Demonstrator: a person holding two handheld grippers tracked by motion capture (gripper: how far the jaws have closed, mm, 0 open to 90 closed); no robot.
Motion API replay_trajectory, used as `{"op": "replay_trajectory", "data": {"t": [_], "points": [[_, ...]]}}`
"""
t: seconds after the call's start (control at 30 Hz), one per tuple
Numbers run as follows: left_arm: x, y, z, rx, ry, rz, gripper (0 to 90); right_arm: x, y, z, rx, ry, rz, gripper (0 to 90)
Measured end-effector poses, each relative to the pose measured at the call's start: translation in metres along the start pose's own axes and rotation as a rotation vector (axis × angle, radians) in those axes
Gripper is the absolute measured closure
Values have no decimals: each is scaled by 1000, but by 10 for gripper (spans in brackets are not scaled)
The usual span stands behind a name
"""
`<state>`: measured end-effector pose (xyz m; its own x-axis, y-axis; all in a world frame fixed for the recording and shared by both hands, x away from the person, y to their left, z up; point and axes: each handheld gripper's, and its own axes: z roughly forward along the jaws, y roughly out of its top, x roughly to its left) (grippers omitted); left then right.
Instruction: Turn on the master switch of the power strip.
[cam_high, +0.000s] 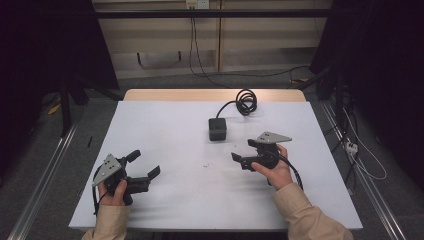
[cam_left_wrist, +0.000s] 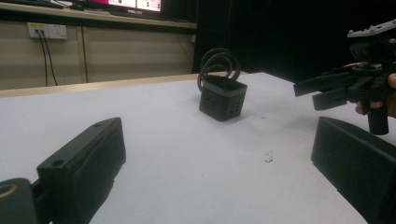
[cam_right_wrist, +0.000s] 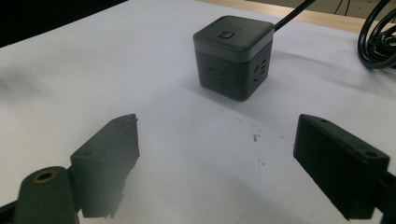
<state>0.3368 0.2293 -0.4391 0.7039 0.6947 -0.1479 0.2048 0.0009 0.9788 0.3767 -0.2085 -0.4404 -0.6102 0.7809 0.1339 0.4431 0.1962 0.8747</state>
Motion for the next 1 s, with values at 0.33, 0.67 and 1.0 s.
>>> {"op": "replay_trajectory", "data": {"t": [0.33, 0.67, 1.0], "points": [[0, 0, 0, 0, 1, -1, 26, 2, -12, -15, 4, 10, -5, 134], [0, 0, 0, -1, 1, -3, 26, 1, -23, -33, 7, 5, -10, 133], [-1, 0, 1, 2, -2, -1, 26, 2, -33, -48, 5, -1, -22, 133]]}}
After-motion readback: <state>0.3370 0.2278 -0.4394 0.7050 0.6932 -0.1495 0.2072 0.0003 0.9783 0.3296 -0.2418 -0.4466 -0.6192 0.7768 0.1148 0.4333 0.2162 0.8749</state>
